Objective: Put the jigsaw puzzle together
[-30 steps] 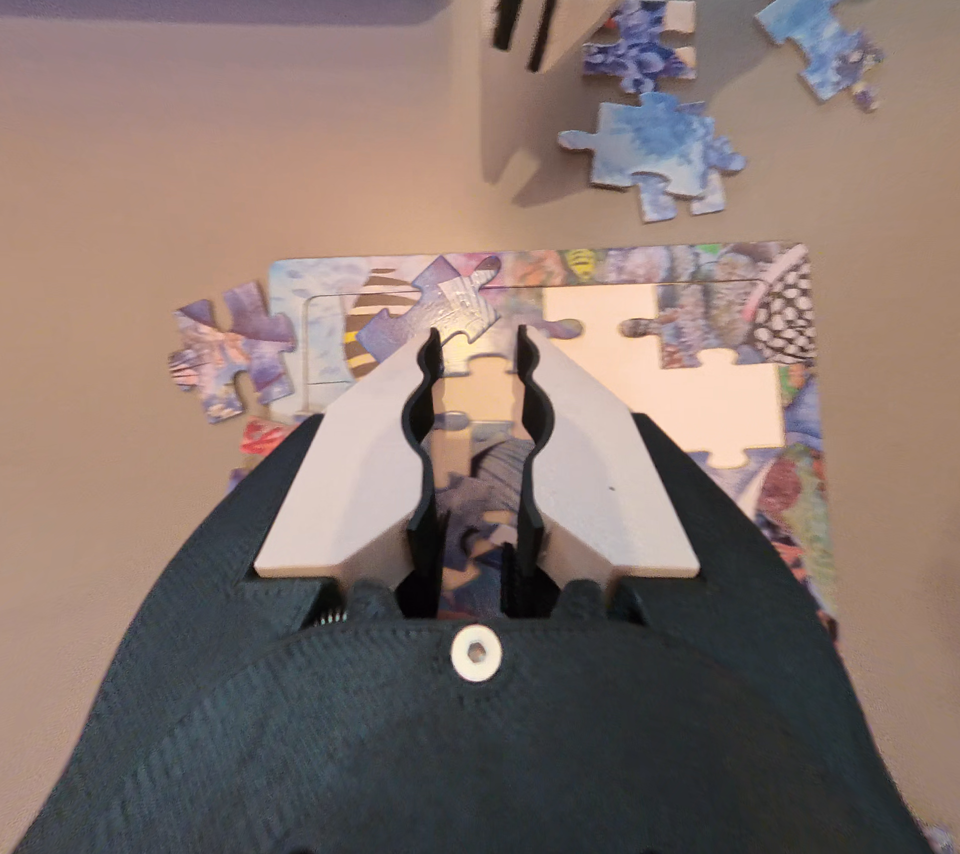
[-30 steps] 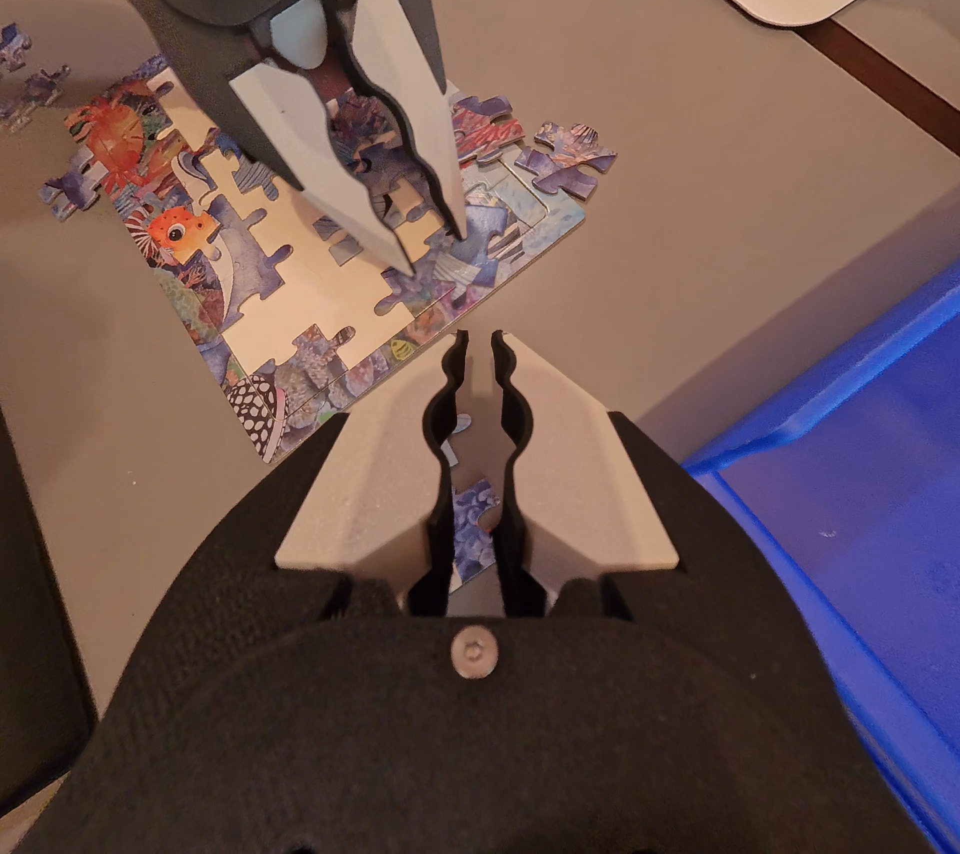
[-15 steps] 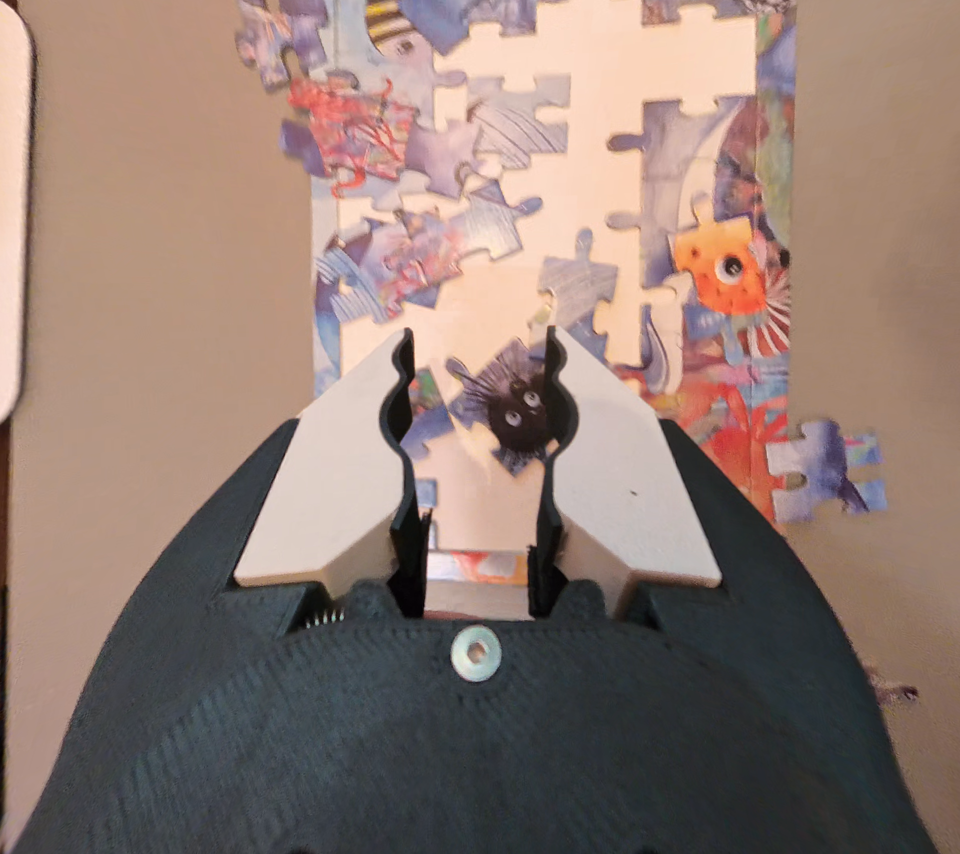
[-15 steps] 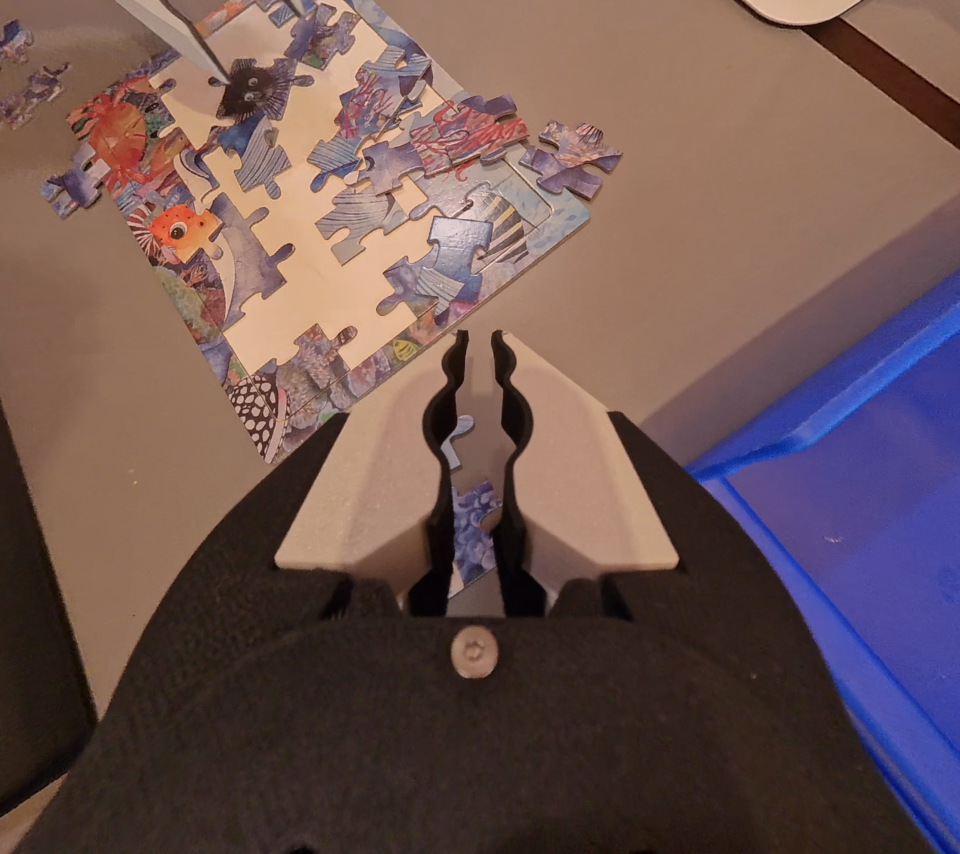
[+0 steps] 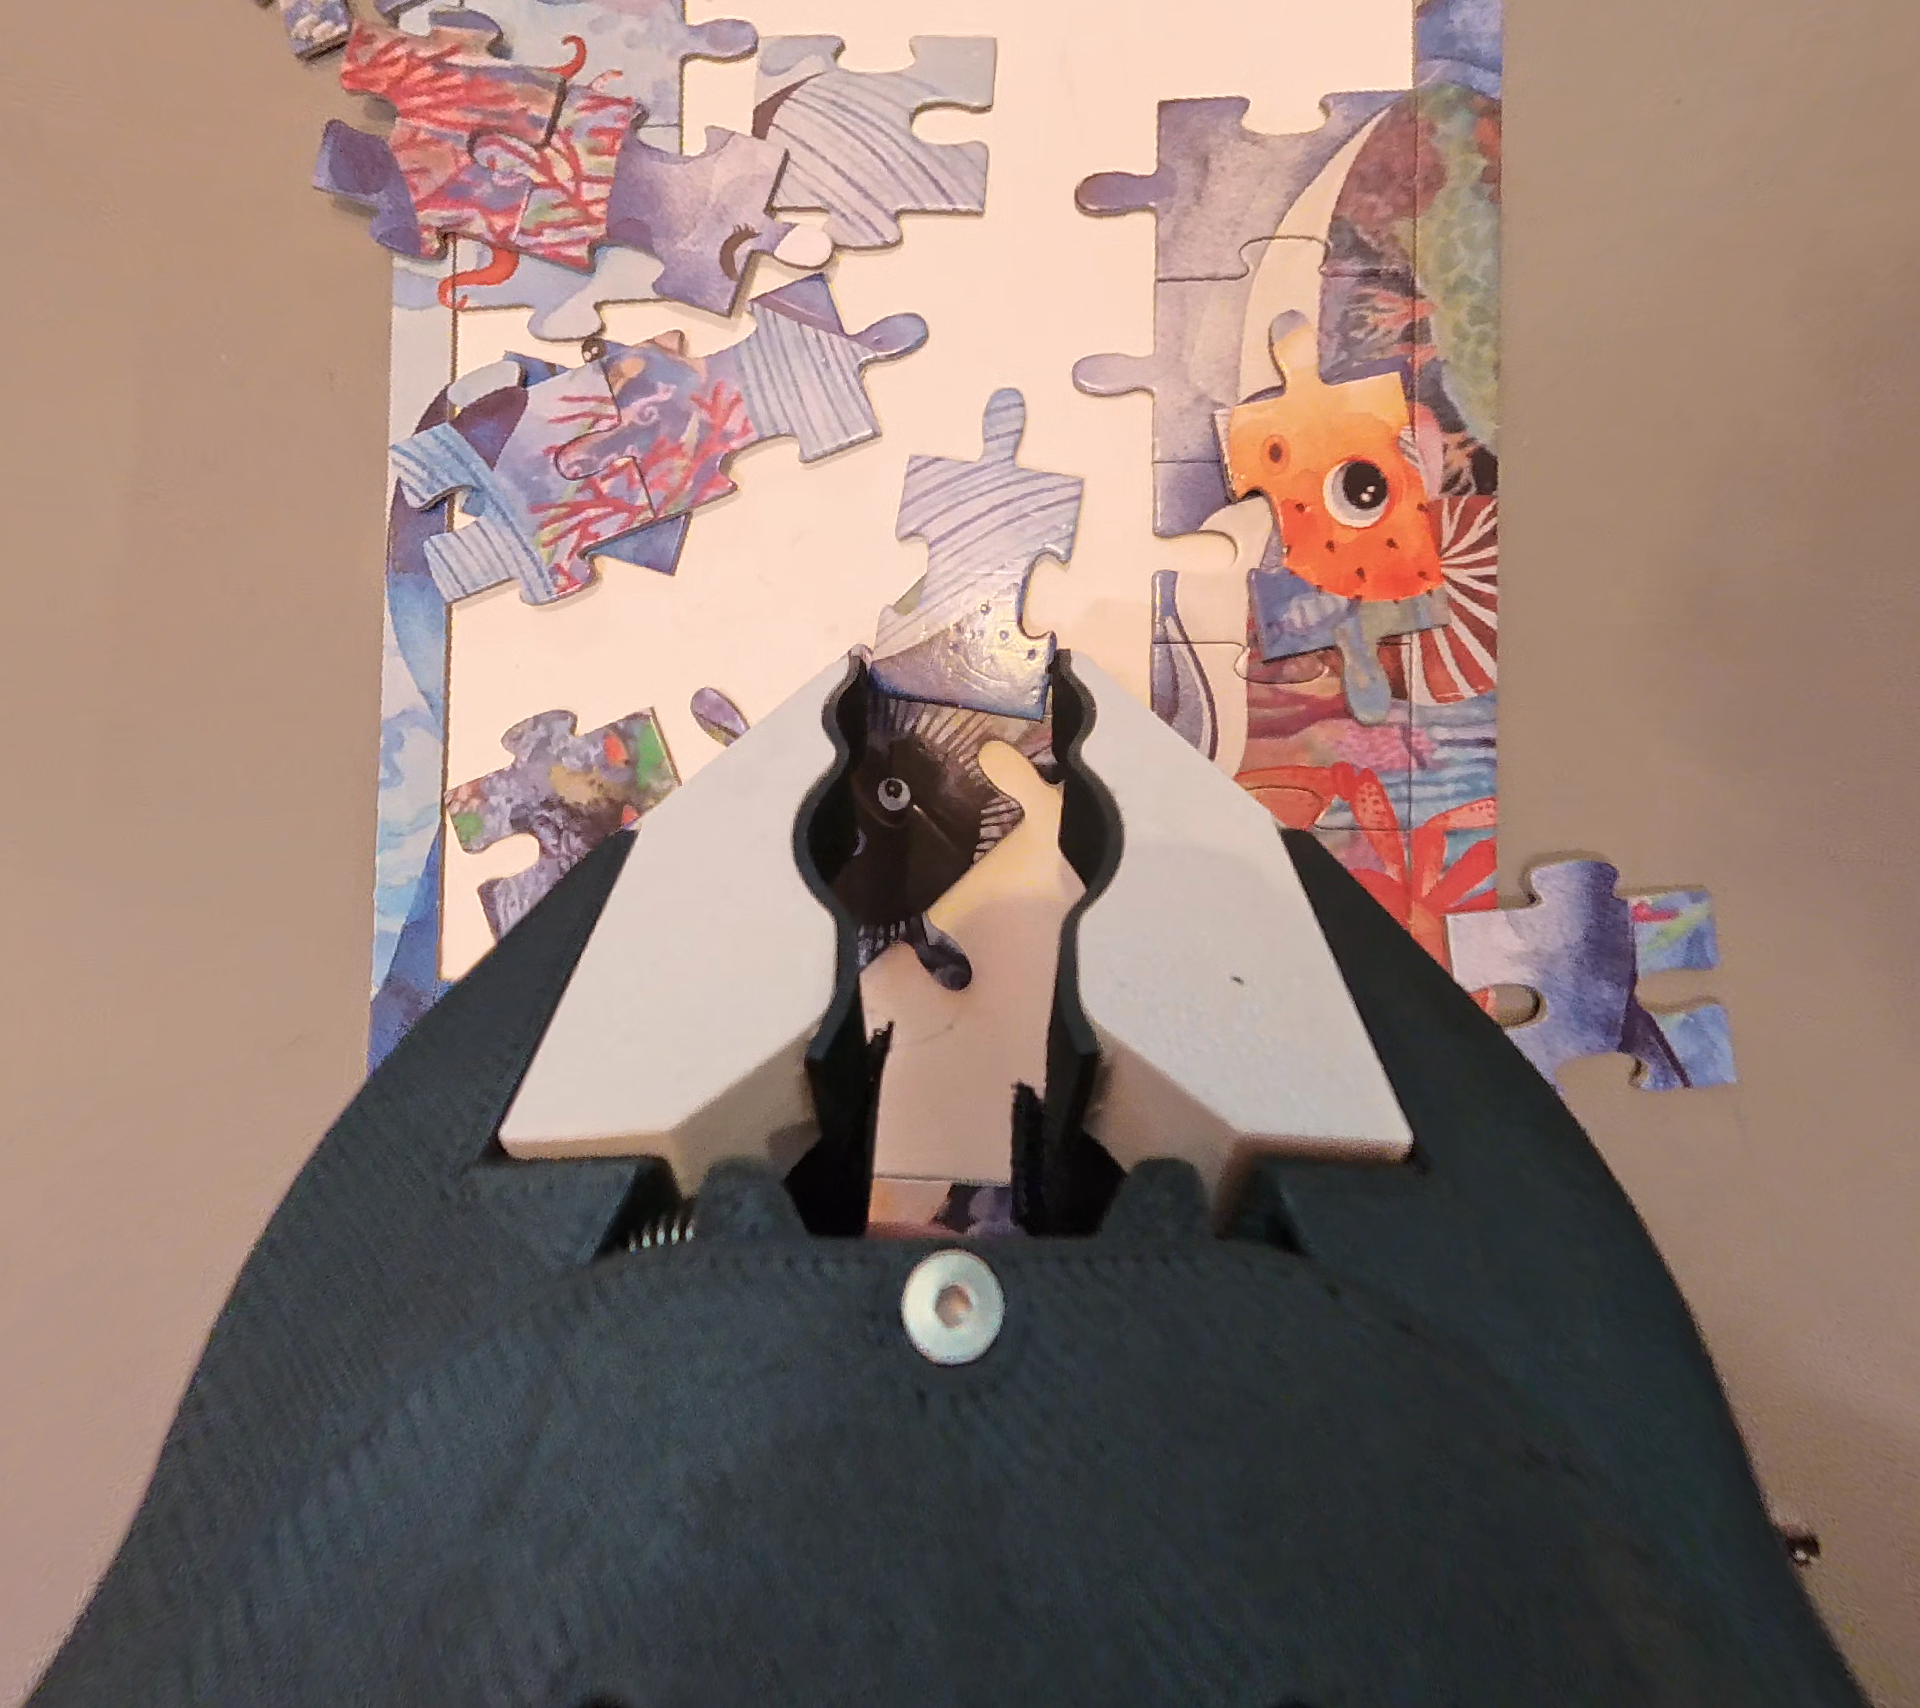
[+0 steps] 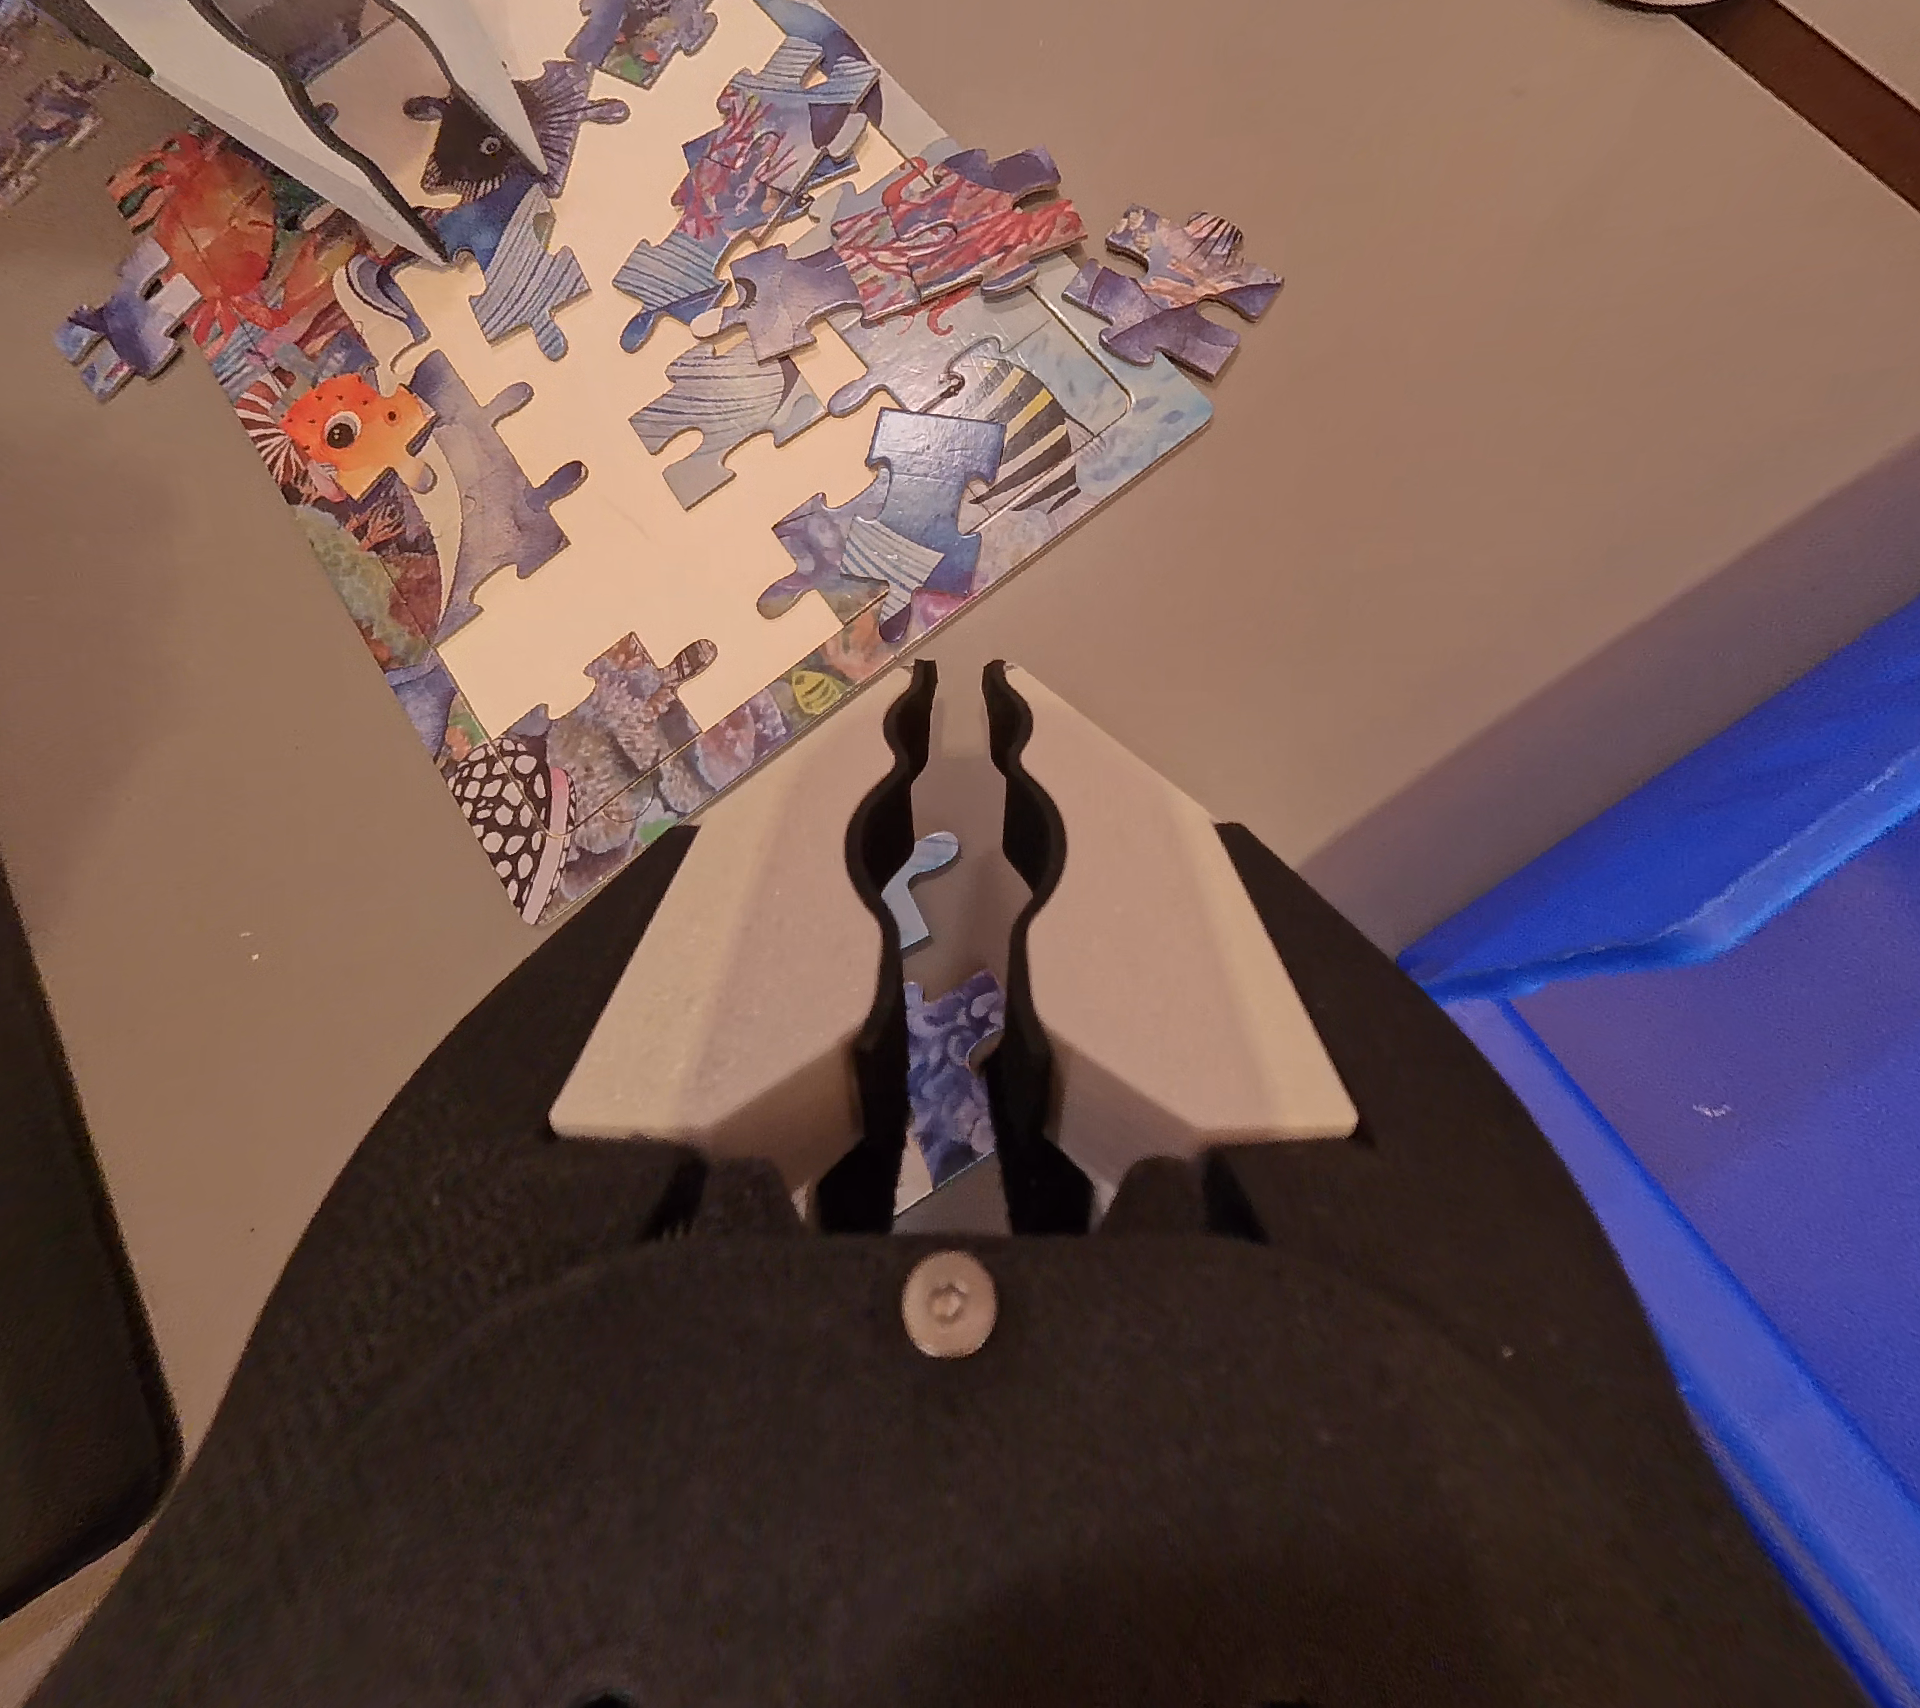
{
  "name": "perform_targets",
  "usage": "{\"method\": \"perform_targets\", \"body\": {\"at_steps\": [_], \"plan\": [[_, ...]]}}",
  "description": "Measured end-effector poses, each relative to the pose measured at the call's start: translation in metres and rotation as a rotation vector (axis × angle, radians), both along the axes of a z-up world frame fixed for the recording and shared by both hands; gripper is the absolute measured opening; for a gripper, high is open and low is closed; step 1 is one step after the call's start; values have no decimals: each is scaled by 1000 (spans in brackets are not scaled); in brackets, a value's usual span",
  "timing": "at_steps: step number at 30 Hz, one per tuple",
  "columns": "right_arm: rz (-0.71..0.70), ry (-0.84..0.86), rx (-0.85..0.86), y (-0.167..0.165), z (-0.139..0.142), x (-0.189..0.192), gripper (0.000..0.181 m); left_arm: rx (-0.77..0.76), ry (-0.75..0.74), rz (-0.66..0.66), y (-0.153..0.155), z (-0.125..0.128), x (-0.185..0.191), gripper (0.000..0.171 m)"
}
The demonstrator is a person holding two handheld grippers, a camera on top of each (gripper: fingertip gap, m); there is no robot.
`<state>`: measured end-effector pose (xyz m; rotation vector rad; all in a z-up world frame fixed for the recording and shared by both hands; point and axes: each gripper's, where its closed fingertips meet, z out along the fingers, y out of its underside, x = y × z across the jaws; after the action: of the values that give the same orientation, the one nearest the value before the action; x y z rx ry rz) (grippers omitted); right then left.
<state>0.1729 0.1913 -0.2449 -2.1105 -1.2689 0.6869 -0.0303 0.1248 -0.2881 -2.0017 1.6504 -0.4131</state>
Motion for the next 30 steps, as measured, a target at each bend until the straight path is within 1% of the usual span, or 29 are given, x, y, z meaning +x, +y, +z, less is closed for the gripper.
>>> {"method": "perform_targets", "body": {"at_steps": [4,7,10,13,15,22,24,27,30], "plan": [[2,-1,-2,0,-1,0,9,19,-19,21,-1,2,-3,32],[3,-3,-2,0,-1,0,9,38,-44,55,-1,14,-11,33],[3,-4,-3,0,-2,0,9,82,-34,112,2,26,-31,33],[3,-5,-5,0,-2,0,9,100,-20,171,0,33,-55,33],[4,-6,-5,0,-3,0,9,97,-19,201,-5,36,-68,33],[5,-11,-9,0,-5,-1,9,109,-29,276,-28,46,-98,33],[6,-12,-11,0,-5,-1,9,123,-25,330,-33,50,-114,33],[10,-13,-12,-1,-6,-2,9,127,-26,445,-41,53,-144,33],[13,-13,-12,-1,-6,-3,9,104,-12,520,-56,47,-168,33]]}}
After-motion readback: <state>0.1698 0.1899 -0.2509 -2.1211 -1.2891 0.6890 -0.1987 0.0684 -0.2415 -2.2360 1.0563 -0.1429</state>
